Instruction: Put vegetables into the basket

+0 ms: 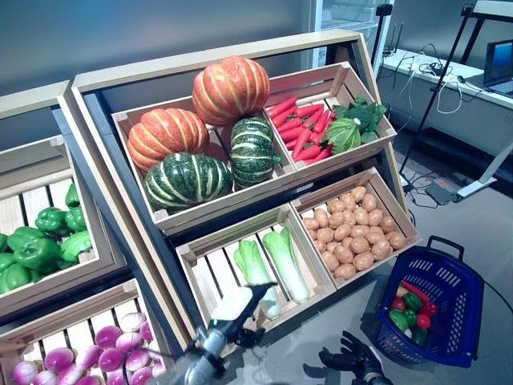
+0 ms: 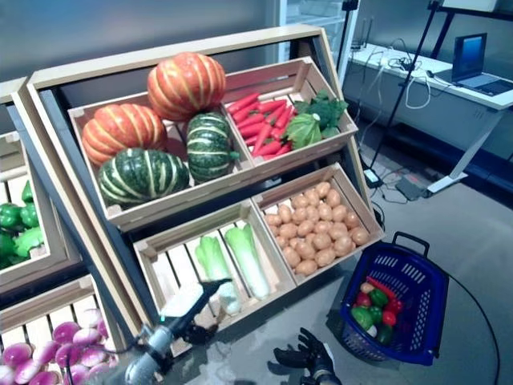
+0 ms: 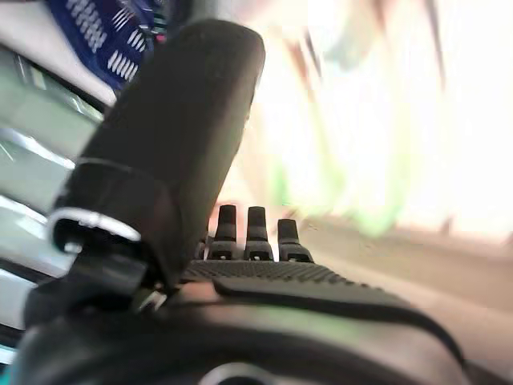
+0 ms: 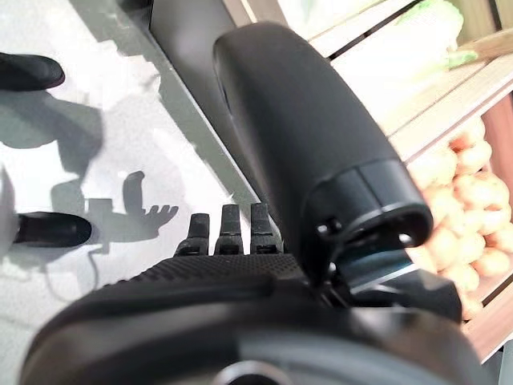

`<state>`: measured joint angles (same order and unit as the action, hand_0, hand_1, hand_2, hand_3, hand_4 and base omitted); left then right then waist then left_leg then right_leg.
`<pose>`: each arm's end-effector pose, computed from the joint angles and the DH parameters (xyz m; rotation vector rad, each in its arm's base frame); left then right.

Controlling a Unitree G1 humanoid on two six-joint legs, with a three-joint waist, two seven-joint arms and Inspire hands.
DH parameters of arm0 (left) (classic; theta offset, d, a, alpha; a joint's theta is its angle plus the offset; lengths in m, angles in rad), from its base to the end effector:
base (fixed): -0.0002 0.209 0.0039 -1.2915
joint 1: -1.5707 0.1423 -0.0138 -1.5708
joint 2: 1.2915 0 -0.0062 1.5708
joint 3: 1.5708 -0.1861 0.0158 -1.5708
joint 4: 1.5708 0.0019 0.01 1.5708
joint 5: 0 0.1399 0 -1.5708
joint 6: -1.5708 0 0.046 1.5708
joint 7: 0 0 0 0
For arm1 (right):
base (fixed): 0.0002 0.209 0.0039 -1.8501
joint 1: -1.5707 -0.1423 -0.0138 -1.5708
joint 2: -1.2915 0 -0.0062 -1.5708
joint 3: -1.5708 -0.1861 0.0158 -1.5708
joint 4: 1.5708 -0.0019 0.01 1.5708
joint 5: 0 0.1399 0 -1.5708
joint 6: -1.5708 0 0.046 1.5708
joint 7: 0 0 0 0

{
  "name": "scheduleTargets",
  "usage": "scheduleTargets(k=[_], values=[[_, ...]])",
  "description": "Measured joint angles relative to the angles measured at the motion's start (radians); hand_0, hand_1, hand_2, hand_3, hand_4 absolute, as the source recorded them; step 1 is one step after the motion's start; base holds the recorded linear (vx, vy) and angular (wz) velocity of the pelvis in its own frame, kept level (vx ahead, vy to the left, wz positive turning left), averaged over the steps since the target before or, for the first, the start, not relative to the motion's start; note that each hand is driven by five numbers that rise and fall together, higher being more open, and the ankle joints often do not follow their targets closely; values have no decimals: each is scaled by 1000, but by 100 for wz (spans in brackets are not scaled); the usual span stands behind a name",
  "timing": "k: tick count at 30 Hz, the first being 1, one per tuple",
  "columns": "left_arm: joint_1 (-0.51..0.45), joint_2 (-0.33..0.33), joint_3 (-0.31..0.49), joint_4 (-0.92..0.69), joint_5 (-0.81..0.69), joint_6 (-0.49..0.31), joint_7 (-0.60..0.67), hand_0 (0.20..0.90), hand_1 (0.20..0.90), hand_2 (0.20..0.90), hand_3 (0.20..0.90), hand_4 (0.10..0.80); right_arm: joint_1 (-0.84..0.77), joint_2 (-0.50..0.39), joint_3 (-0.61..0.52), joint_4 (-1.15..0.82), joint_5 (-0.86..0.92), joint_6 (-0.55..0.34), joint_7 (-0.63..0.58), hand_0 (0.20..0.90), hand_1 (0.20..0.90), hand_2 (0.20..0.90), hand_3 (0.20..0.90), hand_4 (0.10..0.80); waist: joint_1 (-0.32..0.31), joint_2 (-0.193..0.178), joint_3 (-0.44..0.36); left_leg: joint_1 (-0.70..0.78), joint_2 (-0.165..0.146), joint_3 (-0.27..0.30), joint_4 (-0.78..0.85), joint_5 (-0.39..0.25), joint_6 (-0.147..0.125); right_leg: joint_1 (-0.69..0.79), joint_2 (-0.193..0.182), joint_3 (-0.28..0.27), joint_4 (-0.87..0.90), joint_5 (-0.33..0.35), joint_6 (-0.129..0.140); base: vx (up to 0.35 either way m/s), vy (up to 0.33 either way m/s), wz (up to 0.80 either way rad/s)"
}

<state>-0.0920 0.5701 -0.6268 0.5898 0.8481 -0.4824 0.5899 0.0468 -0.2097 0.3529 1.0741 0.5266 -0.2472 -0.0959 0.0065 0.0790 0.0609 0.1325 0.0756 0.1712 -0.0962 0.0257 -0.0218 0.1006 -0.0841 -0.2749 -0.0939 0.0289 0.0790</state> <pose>0.1603 0.2023 -0.0469 1.2356 -0.2886 -0.5381 0.0867 -0.1923 -0.1146 0.0417 0.9062 -0.1978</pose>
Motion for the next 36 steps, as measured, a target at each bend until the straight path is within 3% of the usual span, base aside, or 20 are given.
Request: scheduleTargets(k=[6,11,13,14,16,18,22,25,30,36], values=[[-116,229,-99,-100,138,84,7,900,900,900,900,800,8,-56,-17,-33,-4,0,3,900,900,900,900,800,-45,44,16,5,0,24,7,-3,0,-8,1,27,1,4,9,40,60,-11],[-262,211,-269,-28,181,163,9,900,900,900,900,800,-70,-161,-23,-48,-10,0,19,900,900,900,900,800,-52,109,70,-44,-13,27,46,-10,6,-101,-23,79,86,-10,13,-94,145,-27],[-325,200,-339,35,222,172,12,900,900,900,900,800,-163,-203,-25,-22,-10,0,34,900,900,900,900,800,-77,124,132,-79,-26,26,110,-29,15,-179,-52,103,217,-56,17,-200,67,-31],[-346,196,-352,60,234,173,12,900,900,900,900,800,-191,-215,-25,-19,-9,0,38,900,900,900,900,800,-93,117,155,-103,-36,28,146,-44,18,-227,-70,115,298,-89,19,-264,-6,-16],[-424,203,-392,115,244,179,25,900,900,900,900,800,-243,-217,-24,-19,-4,-1,44,900,900,900,900,800,-101,67,199,-192,-62,39,278,-96,29,-357,-120,148,496,-170,13,-264,-55,-5],[-501,215,-413,156,248,183,37,900,900,900,900,800,-280,-216,-19,-20,0,-2,49,900,900,900,900,800,-102,31,239,-302,-59,39,442,-161,29,-454,-145,167,634,-218,3,-200,-59,6],[-665,244,-421,188,246,195,76,900,900,900,900,800,-364,-226,-18,-30,46,-3,53,900,900,900,900,800,-100,1,320,-569,1,20,808,-290,14,-671,-146,180,910,-317,-26,-200,-97,15],[-736,252,-421,199,247,212,84,900,900,900,900,800,-425,-251,-19,-54,88,-3,54,900,900,900,900,800,-103,-10,346,-716,30,-1,979,-333,7,-806,-141,183,1057,-354,-51,-141,-48,6],[-816,253,-421,199,247,221,91,900,900,900,900,800,-506,-287,-23,-71,119,-3,54,900,900,900,900,800,-102,-32,372,-862,49,-34,1140,-369,-4,-941,-141,183,1203,-390,-77,-82,-21,6],[-860,254,-420,206,246,259,91,900,900,900,900,800,-562,-299,-24,-81,153,-1,54,900,900,900,900,800,-100,-36,377,-978,63,-55,1259,-394,-3,-1044,-141,183,1299,-404,-91,-24,-8,2]])
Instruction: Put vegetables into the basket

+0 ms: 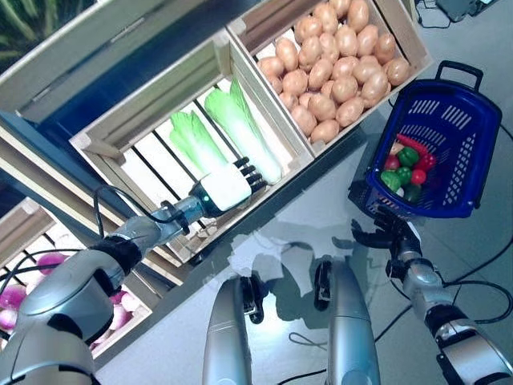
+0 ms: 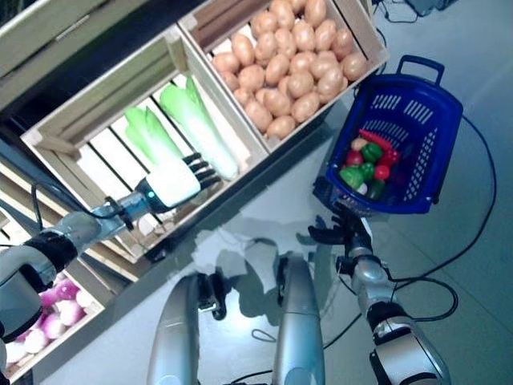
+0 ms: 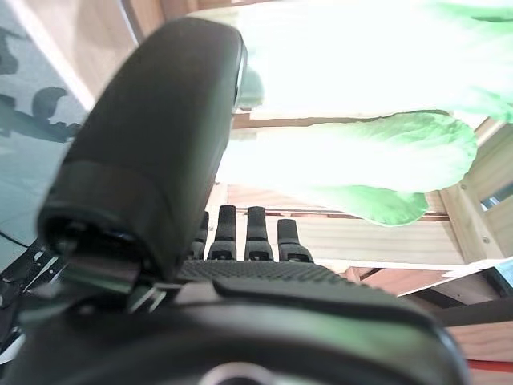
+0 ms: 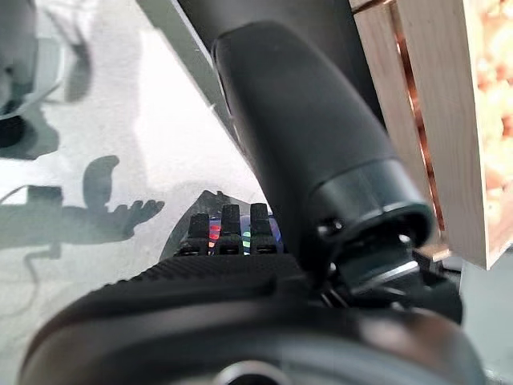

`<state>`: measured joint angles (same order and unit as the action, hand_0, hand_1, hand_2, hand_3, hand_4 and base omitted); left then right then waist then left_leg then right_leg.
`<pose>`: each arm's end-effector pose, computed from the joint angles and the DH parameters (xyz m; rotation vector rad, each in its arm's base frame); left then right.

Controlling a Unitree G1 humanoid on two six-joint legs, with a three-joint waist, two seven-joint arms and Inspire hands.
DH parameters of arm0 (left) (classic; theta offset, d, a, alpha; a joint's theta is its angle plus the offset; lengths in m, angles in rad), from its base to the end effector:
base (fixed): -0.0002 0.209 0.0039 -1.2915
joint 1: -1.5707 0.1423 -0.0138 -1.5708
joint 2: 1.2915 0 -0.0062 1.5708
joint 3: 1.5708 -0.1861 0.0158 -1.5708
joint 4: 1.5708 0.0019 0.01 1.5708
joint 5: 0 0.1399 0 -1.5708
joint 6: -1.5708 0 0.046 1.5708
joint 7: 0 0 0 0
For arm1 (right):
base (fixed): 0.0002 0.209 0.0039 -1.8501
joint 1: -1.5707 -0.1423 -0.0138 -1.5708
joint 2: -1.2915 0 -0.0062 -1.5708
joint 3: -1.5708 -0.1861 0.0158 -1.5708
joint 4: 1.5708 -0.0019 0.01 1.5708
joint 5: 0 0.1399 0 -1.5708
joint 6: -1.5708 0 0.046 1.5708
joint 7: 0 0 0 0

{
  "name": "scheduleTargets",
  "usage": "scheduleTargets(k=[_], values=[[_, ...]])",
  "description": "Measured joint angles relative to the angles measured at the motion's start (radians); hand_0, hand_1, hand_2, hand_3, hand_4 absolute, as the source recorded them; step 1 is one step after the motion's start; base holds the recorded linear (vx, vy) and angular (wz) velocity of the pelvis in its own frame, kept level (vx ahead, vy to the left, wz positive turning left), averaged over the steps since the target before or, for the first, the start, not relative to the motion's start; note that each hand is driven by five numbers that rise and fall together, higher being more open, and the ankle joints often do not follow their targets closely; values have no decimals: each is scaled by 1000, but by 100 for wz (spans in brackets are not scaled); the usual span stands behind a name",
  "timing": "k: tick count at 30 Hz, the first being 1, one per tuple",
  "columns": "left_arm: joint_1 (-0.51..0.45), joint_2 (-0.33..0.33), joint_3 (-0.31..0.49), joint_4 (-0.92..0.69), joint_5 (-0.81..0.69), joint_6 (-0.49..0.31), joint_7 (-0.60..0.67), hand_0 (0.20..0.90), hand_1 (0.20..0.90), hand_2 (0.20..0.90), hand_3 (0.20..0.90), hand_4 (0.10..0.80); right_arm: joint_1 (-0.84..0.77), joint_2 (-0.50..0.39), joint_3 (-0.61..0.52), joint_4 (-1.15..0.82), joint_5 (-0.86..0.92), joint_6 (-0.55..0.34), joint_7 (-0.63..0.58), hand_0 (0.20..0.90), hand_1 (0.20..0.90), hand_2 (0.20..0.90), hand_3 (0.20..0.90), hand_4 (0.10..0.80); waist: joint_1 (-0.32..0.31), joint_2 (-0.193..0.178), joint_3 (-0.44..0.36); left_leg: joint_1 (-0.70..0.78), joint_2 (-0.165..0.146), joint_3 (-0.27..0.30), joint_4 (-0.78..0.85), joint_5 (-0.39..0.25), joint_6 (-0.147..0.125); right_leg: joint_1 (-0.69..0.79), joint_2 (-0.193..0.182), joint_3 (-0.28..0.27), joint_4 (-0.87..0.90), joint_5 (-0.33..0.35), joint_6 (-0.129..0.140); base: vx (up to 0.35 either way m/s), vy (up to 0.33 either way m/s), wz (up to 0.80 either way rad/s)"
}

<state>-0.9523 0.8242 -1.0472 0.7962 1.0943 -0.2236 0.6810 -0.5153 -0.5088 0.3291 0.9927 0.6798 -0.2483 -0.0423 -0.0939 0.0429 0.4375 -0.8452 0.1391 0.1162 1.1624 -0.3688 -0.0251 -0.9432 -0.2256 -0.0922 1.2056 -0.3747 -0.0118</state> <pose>0.3273 0.2404 0.1207 2.1699 -0.8343 -0.3276 0.2748 -0.2592 0.0229 -0.0273 0.2388 -0.1983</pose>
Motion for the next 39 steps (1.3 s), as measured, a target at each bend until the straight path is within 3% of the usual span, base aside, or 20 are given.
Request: scheduleTargets(k=[13,26,33,34,35,36,38,39], values=[[-20,22,1,43,-9,45,-75,900,900,900,900,800,-18,-13,-3,-24,84,6,4,900,900,900,900,800,2,0,1,-202,16,-19,212,-57,12,-191,-5,23,170,-23,-1,-6,8,-1],[-136,32,4,29,-50,34,-72,900,900,900,900,800,-50,-57,-10,-55,163,7,3,900,900,900,900,800,9,0,2,-409,46,-39,387,-93,29,-388,-4,31,303,-23,-2,-9,25,-4],[-187,70,4,25,-61,33,-76,900,900,900,900,800,-103,-77,-10,-78,201,7,4,900,900,900,900,800,31,5,0,-506,49,-60,422,-94,31,-476,-6,17,313,-22,2,-7,15,-8],[-196,77,4,24,-73,33,-89,679,679,679,679,653,-103,-78,-10,-93,202,7,4,900,900,900,900,800,35,6,-2,-522,58,-64,419,-95,35,-486,-4,16,332,-34,22,0,0,0],[-202,83,1,21,-80,32,-104,300,300,300,300,400,-95,-74,-10,-104,202,7,7,900,900,900,900,800,32,-3,-9,-537,70,-59,428,-93,39,-481,2,52,444,-64,-14,-17,9,19],[-215,85,0,21,-88,38,-113,300,300,300,300,400,-95,-75,-10,-110,202,7,12,900,900,900,900,800,24,-16,-19,-563,87,-49,433,-92,34,-462,2,71,446,-142,31,-11,4,30],[-235,92,2,20,-107,43,-130,300,300,300,300,400,-108,-80,-10,-127,203,7,17,900,900,900,900,800,26,-15,-20,-563,77,-73,518,-126,56,-488,-19,53,441,-140,29,-5,3,1],[-246,99,3,23,-111,43,-151,300,300,300,300,400,-111,-78,-9,-138,202,7,23,900,900,900,900,800,26,-14,-20,-503,67,-88,519,-180,-8,-495,-20,46,437,-139,28,-2,5,-18]])
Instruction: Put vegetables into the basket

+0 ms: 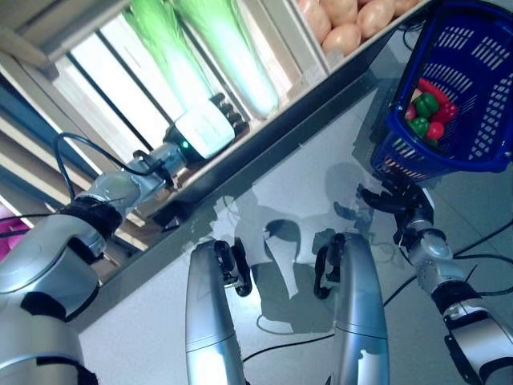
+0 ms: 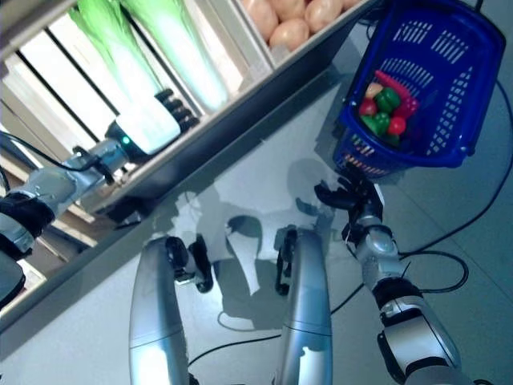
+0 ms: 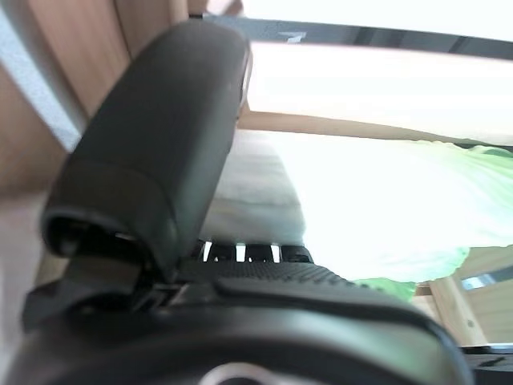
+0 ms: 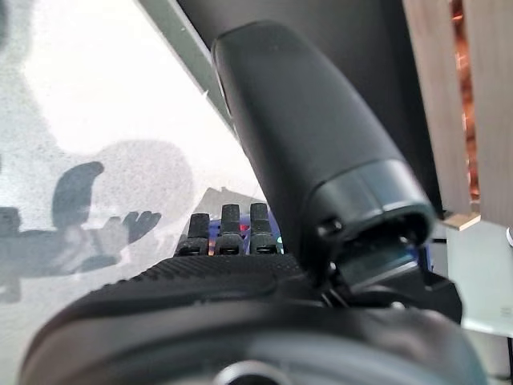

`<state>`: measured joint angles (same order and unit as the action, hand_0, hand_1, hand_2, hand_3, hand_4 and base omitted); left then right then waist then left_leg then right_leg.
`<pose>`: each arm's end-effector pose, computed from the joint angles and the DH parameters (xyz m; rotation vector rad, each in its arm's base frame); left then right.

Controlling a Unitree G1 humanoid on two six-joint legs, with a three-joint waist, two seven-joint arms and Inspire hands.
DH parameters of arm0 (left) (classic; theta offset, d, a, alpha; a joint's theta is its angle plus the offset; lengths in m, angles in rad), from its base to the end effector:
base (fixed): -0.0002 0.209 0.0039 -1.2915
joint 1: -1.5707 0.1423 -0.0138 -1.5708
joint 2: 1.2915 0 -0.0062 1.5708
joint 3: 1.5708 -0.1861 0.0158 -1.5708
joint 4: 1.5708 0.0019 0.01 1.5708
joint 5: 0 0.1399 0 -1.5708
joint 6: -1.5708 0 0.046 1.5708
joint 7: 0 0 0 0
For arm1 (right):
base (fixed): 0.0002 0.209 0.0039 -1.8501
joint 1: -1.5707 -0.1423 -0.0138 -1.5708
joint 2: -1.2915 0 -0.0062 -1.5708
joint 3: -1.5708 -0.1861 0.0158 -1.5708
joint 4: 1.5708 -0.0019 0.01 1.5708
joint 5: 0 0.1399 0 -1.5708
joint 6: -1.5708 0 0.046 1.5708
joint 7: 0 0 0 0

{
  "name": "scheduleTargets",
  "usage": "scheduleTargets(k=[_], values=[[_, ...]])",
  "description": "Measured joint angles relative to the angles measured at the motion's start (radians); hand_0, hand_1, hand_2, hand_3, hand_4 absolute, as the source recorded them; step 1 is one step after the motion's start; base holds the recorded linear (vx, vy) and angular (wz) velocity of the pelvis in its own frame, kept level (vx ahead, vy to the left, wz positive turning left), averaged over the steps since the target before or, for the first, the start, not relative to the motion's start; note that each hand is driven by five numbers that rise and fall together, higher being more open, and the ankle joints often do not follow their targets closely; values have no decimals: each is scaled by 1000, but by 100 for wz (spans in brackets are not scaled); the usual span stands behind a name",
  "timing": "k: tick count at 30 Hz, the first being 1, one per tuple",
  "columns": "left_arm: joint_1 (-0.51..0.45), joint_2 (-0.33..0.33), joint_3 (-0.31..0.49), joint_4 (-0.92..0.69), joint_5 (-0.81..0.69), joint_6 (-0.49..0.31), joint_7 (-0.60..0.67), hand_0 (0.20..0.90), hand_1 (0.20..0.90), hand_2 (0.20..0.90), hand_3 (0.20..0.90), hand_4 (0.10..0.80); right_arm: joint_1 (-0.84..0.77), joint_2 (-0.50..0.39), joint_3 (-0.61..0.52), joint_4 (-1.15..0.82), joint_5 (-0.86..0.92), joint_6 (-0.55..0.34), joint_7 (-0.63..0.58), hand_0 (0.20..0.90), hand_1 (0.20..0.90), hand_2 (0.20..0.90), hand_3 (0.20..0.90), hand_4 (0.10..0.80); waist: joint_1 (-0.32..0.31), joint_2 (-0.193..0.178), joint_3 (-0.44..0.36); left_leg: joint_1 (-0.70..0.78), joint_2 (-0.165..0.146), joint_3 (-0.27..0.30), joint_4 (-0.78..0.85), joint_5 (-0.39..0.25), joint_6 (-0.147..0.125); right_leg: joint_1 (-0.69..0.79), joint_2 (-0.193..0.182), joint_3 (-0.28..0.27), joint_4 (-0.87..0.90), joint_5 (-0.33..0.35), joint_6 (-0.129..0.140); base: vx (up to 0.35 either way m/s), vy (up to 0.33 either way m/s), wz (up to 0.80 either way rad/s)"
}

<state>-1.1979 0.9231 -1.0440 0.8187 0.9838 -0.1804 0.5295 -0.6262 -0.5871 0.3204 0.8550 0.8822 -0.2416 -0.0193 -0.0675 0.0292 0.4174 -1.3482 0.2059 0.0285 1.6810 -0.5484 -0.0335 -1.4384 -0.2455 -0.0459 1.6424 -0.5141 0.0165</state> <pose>0.3474 0.2529 0.2146 2.2807 -0.7219 -0.0200 0.3057 -0.2613 0.0825 0.1414 0.0041 -0.1625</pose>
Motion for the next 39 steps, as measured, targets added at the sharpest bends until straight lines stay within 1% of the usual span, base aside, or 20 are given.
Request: scheduleTargets(k=[1,5,7,11,14,16,19,22,23,24,26,27,28,30,31,34,35,37,38,39], values=[[-5,-2,2,4,-16,0,-17,300,300,300,300,400,5,0,1,-3,0,0,2,900,900,900,900,800,-9,0,0,2,2,1,-1,1,5,2,-1,-2,-4,1,-1,-1,6,-14],[-18,-1,3,31,-48,0,-74,300,300,300,300,400,22,-2,1,-17,2,0,2,900,900,900,900,800,-32,-1,-11,17,10,2,-22,2,8,18,-2,-18,-35,15,-12,12,7,-15],[-17,-2,-2,52,-47,-9,-109,300,300,300,300,400,36,-2,1,-20,2,0,2,900,900,900,900,800,-42,-4,-16,33,10,6,-30,-3,12,34,-11,-23,-44,41,-29,15,0,1],[-14,-4,-10,65,-47,-36,-135,300,300,300,300,400,41,-1,1,-30,2,1,2,900,900,900,900,800,-37,-4,-16,93,14,26,-100,1,6,83,-12,-32,-97,56,-38,8,-1,2],[3,-5,-45,108,-47,-55,-157,300,300,300,300,400,47,2,1,-32,2,0,2,900,900,900,900,800,-34,-2,-15,176,18,34,-170,7,-5,165,-6,-48,-159,56,-39,11,1,-4],[31,-6,-45,126,-48,-61,-155,300,300,300,300,400,47,2,1,-32,2,0,2,900,900,900,900,800,-30,-2,-15,243,18,41,-226,13,-15,233,-3,-60,-209,56,-38,0,0,0],[69,-4,-41,133,-63,-77,-142,300,300,300,300,400,61,7,2,-39,-1,0,2,900,900,900,900,800,-23,-3,-16,344,11,57,-311,27,-18,334,-2,-73,-283,59,-33,32,2,2],[96,-1,-35,130,-118,-103,-105,300,300,300,300,400,78,8,1,-40,-9,0,2,900,900,900,900,800,-12,-3,-17,431,2,69,-387,41,-16,416,-2,-78,-347,64,-25,52,-10,3],[104,3,-28,115,-147,-118,-91,300,300,300,300,400,91,10,1,-42,-10,-2,3,900,900,900,900,800,-14,-4,-17,464,-1,72,-423,54,-24,450,-1,-80,-376,71,-15,89,-28,6],[115,4,-20,101,-180,-127,-70,300,300,300,300,400,105,12,1,-46,-11,-4,4,900,900,900,900,800,-10,-5,-19,497,-4,78,-451,58,-23,482,-1,-83,-401,72,-14,91,-31,4],[135,5,14,74,-226,-154,-48,300,300,300,300,400,129,15,1,-52,-12,-4,14,900,900,900,900,800,-4,-7,-21,551,-8,89,-501,71,-28,531,-1,-85,-440,77,-7,29,-32,0],[148,4,35,62,-255,-168,-31,300,300,300,300,400,146,19,2,-58,-12,-5,21,900,900,900,900,800,-4,-7,-25,583,-15,91,-528,76,-31,561,-1,-88,-463,79,-4,41,-51,2],[154,4,51,50,-282,-178,-18,300,300,300,300,400,160,22,3,-66,-13,-5,25,900,900,900,900,800,-4,-8,-27,608,-14,91,-547,79,-31,589,-2,-95,-479,79,-4,84,-65,2],[221,-7,182,17,-359,-211,7,300,300,300,300,400,189,41,-1,-105,-27,-11,28,900,900,900,900,800,-9,-9,-28,668,-17,95,-601,90,-35,649,-1,-105,-523,83,-1,71,-53,2],[253,-12,219,3,-396,-231,24,300,300,300,300,400,207,53,0,-120,-52,-17,35,900,900,900,900,800,-13,-11,-29,703,-19,97,-628,96,-38,681,0,-107,-542,84,0,52,-50,0],[373,-32,375,-61,-448,-298,35,300,300,300,300,400,274,87,1,-221,-102,-42,49,900,900,900,900,800,-13,-13,-33,819,-24,112,-720,114,-44,787,4,-117,-612,87,6,62,-41,-1],[401,-45,406,-69,-479,-327,33,300,300,300,300,400,292,96,2,-247,-133,-47,53,900,900,900,900,800,-13,-12,-34,858,-25,112,-751,121,-45,828,4,-126,-637,88,7,59,-45,7],[477,-89,496,-103,-572,-377,18,300,300,300,300,400,325,102,4,-289,-153,-53,75,900,900,900,900,800,-7,-15,-64,908,-34,114,-824,147,-49,877,7,-138,-693,100,11,57,-55,9],[516,-109,543,-132,-637,-394,-20,300,300,300,300,400,333,106,4,-301,-171,-55,83,900,900,900,900,800,-1,-15,-77,930,-35,115,-858,160,-52,901,11,-145,-722,109,11,75,-57,8],[538,-129,570,-149,-700,-412,-49,300,300,300,300,400,341,111,5,-313,-173,-61,92,900,900,900,900,800,5,-17,-86,956,-34,112,-891,171,-54,930,15,-156,-753,116,12,89,-48,7]])
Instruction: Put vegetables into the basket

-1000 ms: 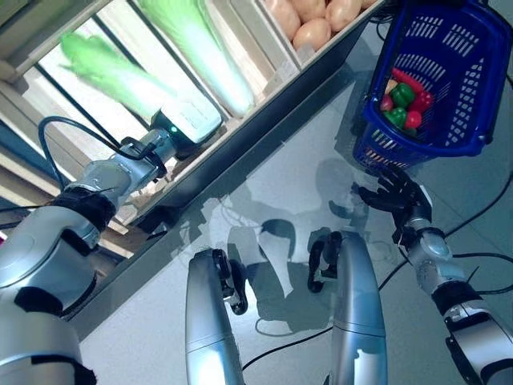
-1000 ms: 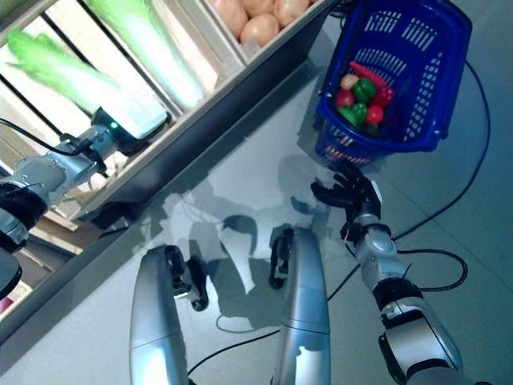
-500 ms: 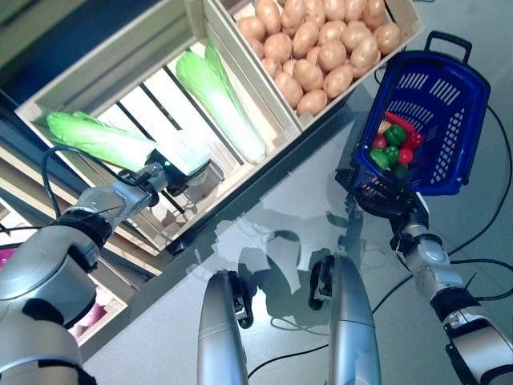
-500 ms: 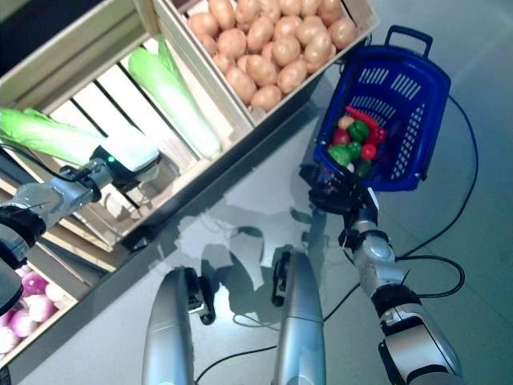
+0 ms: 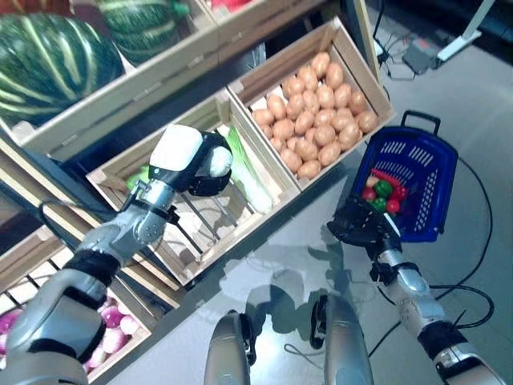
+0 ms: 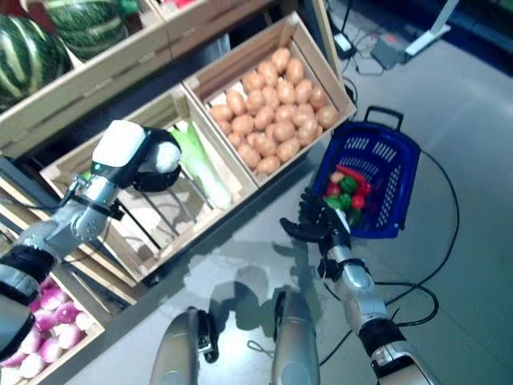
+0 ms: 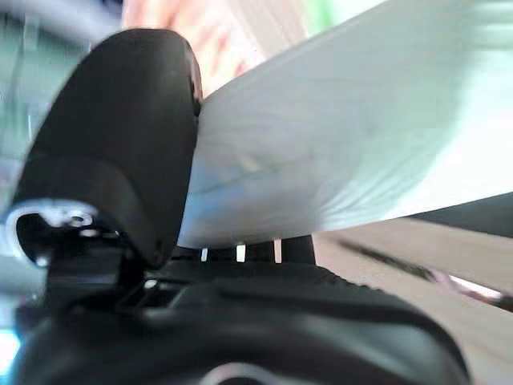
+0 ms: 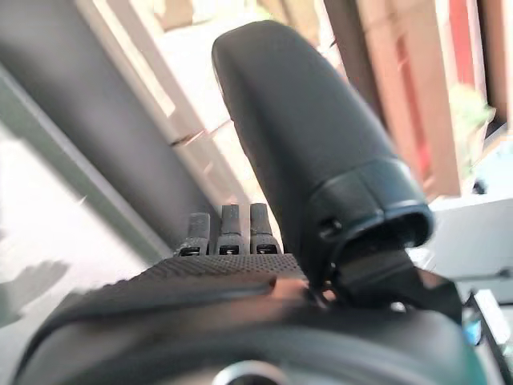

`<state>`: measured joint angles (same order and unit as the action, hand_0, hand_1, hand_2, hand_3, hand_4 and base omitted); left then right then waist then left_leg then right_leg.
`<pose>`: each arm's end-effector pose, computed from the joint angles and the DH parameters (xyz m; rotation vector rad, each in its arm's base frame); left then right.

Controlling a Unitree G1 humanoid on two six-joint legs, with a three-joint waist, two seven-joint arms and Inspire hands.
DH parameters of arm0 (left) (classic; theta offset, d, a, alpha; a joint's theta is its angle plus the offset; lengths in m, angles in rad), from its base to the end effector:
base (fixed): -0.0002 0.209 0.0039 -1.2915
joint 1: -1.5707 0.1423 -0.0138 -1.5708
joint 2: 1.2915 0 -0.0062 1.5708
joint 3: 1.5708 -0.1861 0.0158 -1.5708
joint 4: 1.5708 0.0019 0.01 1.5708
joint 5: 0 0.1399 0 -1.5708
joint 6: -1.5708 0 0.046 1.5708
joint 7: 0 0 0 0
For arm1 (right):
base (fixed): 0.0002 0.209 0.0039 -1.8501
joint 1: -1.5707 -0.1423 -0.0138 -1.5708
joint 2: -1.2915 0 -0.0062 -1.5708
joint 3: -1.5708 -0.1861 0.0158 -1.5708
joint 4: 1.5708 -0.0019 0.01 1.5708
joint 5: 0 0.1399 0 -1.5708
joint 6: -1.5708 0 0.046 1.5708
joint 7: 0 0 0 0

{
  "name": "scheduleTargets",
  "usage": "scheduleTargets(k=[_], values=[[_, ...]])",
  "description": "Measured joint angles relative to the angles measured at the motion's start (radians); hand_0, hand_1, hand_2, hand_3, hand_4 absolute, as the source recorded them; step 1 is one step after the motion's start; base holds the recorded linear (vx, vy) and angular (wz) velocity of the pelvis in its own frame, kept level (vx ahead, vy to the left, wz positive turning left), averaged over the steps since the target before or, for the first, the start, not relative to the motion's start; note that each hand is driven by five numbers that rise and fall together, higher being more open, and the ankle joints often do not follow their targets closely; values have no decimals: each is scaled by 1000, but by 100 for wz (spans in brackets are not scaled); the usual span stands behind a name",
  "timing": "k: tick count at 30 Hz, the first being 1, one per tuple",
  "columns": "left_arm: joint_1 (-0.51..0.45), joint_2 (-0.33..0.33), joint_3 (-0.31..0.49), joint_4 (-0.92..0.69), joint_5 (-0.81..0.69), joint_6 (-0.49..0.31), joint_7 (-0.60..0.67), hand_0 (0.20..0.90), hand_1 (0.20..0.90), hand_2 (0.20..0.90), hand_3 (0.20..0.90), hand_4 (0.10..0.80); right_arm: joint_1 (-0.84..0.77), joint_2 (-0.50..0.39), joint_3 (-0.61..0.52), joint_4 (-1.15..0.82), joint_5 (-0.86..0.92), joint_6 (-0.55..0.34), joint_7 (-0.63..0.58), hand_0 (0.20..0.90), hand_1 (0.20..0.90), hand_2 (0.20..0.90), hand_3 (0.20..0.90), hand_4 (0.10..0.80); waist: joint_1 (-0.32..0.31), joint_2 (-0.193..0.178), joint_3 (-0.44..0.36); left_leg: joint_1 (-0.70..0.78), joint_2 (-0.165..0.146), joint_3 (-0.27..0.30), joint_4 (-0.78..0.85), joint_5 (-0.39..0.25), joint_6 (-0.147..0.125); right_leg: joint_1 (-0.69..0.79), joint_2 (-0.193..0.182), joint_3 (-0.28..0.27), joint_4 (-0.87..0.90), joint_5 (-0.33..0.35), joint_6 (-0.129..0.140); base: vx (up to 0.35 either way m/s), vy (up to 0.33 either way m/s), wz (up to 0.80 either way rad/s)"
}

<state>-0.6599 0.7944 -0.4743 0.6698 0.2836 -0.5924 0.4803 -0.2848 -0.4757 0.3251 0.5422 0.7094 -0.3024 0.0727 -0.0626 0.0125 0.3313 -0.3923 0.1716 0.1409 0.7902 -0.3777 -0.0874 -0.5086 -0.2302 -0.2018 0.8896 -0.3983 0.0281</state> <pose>0.3005 0.2508 0.1276 1.0498 -0.6405 -0.0021 0.2483 -0.2181 0.0245 0.1245 0.0484 0.1114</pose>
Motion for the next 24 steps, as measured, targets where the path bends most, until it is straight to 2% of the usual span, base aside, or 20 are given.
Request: scheduleTargets(k=[3,5,7,10,13,15,20,24], values=[[43,-67,64,-35,-163,-18,-116,300,300,300,300,400,0,23,1,-11,-21,-2,35,900,900,900,900,800,22,-10,-22,83,-2,2,-99,35,-7,78,19,-12,-87,25,2,120,-43,1],[48,-131,95,-49,-281,-17,-216,300,300,300,300,400,-5,22,5,-29,-63,-1,81,900,900,900,900,800,33,-13,-31,154,-13,3,-201,78,-6,151,27,-33,-173,55,7,136,-38,9],[72,-157,106,-87,-379,-18,-294,300,300,300,300,400,-30,20,20,-43,-76,16,154,900,900,900,900,800,41,-17,-62,227,-19,10,-327,131,-9,210,48,-38,-273,95,12,163,-59,-2],[98,-206,113,-134,-545,-11,-420,300,300,300,300,400,-100,-14,53,-46,-69,142,294,900,900,900,900,800,51,-11,-102,386,-17,27,-569,239,-10,351,93,-65,-473,177,17,106,-62,1],[109,-258,114,-170,-624,4,-477,300,300,300,300,400,-167,-36,93,-47,-45,222,356,900,900,900,900,800,53,-6,-147,472,-14,27,-707,298,-11,437,121,-86,-597,223,27,50,-51,11],[116,-283,114,-180,-655,23,-502,300,300,300,300,400,-215,-35,121,-47,-26,259,360,900,900,900,900,800,55,-1,-176,512,-15,27,-766,318,-8,482,135,-90,-669,253,37,40,-40,4],[139,-317,113,-181,-683,67,-518,300,300,300,300,400,-231,-25,130,-59,-26,281,360,900,900,900,900,800,69,-2,-216,562,-26,28,-828,332,4,584,157,-97,-846,334,60,25,-35,3],[168,-328,114,-181,-692,102,-519,300,300,300,300,400,-233,-24,151,-87,-33,303,354,900,900,900,900,800,88,-21,-241,569,-44,22,-846,334,8,647,162,-106,-979,396,71,16,-20,7]])
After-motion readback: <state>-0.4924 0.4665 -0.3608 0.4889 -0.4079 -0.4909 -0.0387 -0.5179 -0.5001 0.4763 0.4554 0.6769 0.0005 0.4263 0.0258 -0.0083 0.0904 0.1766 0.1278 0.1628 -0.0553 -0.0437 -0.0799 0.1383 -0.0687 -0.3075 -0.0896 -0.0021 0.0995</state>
